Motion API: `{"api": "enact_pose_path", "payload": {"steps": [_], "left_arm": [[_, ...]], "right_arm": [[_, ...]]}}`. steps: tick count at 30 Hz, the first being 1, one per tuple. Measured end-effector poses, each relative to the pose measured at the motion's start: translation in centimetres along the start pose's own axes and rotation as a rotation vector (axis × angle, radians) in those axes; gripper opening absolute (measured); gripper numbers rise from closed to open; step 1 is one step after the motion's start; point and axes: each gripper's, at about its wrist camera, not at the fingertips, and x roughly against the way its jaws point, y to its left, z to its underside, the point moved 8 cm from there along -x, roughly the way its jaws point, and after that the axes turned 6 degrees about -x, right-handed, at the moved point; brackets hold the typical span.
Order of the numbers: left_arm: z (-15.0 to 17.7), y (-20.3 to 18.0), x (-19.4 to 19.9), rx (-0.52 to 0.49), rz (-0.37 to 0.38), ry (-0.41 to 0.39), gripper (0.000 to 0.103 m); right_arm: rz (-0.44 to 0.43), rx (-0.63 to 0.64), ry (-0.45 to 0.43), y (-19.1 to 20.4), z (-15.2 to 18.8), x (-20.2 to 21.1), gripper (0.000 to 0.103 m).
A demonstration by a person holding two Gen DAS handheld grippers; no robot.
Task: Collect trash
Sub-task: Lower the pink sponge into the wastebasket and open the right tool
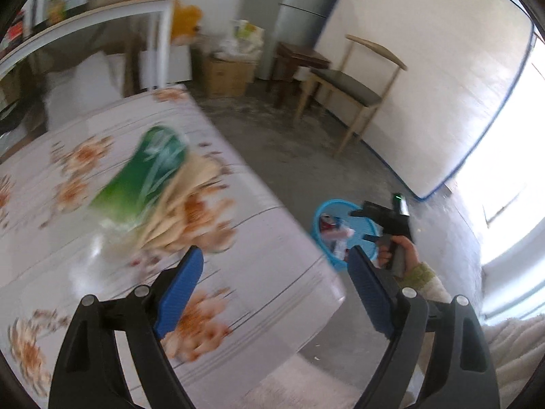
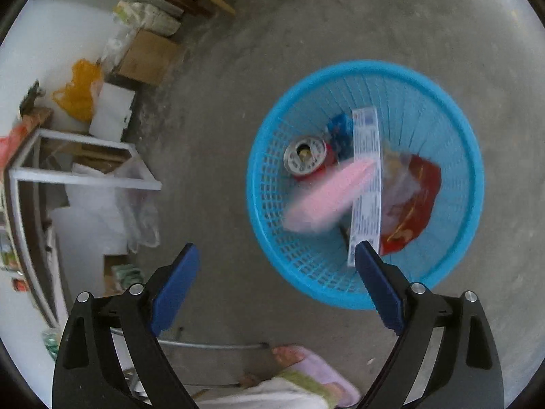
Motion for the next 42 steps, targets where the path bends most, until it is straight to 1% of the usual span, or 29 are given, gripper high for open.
{"api": "enact_pose_path", "payload": {"steps": [2,4,9,11,15,18,21,25,27,28,30,31,34,36,38,40,41,42], "left_arm": [[0.6,0.9,0.5,0.023,-0.009,-0.003,0.084],[0.8,1.6,0.8,0.042,0.003,-0.012,0.084],[1.0,2.2,0.9,0.053,0.026,-0.033,0.084],[1.2,2.5,1.0,0.054,0.027,-0.041,0.084],[1.9,3.6,1.6,0.077,0.032,-0.052,0.084],[2.5,4.6,2.4,0.092,0.018,-0.069,0.084],[3.2,5.7,3.1,0.104,-0.014,-0.084,0.084],[4.0,6.9,3.8,0.144,-0.022,-0.081,0.084],[4.2,7.3,4.1,0.152,-0.025,-0.084,0.084],[4.2,7.5,4.2,0.153,-0.029,-0.087,0.084],[4.2,7.7,4.3,0.157,-0.032,-0.09,0.084],[4.1,7.9,4.3,0.163,-0.032,-0.092,0.084],[3.9,8.4,4.1,0.185,-0.028,-0.09,0.084],[3.7,8.7,3.9,0.193,-0.023,-0.086,0.084],[3.6,8.9,3.7,0.194,-0.02,-0.082,0.084],[3.5,9.0,3.5,0.195,-0.018,-0.077,0.084],[3.5,9.1,3.4,0.195,-0.018,-0.076,0.084],[3.5,9.2,3.3,0.197,-0.019,-0.075,0.084]], "right_arm": [[-0.014,-0.017,-0.016,-0.8,0.5,1.3,0.088],[-0.026,-0.028,-0.031,-1.1,0.7,2.2,0.088],[-0.043,-0.014,-0.072,-2.3,2.1,6.1,0.088],[-0.053,-0.004,-0.081,-2.3,2.4,7.0,0.088],[-0.026,0.002,-0.077,-2.5,2.7,7.2,0.088],[-0.045,-0.027,-0.07,-2.6,3.2,6.9,0.086],[-0.004,-0.041,-0.053,-2.9,3.0,5.6,0.084],[0.062,-0.056,-0.019,-3.4,1.3,2.7,0.083],[0.119,-0.06,0.006,-3.8,0.5,0.7,0.083],[0.166,-0.063,0.021,-4.2,0.0,-0.5,0.083],[0.231,-0.071,0.054,-4.6,-0.5,-2.4,0.083],[0.269,-0.064,0.085,-4.8,-0.7,-3.6,0.083],[0.345,-0.06,0.138,-5.6,-1.0,-6.0,0.083],[0.369,-0.08,0.151,-6.2,-1.2,-6.9,0.083],[0.364,-0.094,0.164,-6.6,-1.3,-7.5,0.081],[0.369,-0.101,0.177,-7.0,-1.2,-8.0,0.07],[0.372,-0.103,0.181,-7.1,-1.1,-8.2,0.067],[0.377,-0.105,0.183,-7.3,-1.0,-8.3,0.06]]}}
